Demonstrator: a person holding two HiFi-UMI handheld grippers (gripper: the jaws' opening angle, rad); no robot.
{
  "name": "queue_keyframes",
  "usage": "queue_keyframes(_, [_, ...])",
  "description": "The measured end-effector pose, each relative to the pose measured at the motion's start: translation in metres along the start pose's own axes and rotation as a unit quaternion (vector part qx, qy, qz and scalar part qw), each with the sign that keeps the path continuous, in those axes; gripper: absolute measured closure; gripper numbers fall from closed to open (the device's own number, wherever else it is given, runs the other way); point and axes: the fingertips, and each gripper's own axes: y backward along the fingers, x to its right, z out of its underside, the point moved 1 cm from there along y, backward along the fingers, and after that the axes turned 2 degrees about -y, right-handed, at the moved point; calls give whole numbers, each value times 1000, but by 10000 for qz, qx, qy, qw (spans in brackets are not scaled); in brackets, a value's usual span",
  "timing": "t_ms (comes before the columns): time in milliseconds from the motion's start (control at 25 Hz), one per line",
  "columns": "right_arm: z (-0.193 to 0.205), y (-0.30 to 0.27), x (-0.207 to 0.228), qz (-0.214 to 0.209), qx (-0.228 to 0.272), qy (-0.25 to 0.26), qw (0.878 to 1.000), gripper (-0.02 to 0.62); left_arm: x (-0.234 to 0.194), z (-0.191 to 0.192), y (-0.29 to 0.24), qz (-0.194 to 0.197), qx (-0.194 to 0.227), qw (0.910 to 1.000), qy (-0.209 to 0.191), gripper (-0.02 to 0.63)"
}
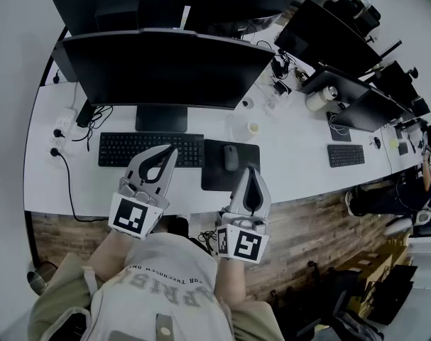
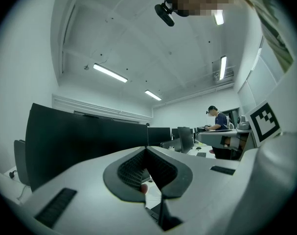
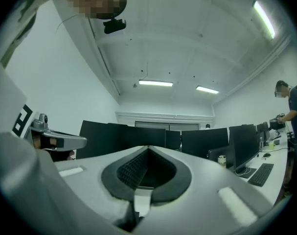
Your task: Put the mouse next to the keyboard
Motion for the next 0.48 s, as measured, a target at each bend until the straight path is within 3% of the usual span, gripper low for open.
queue_keyframes(480, [-9,-2,5,-68,106,28,9999,595,1,-1,-3,-16,47,10000,-56,595])
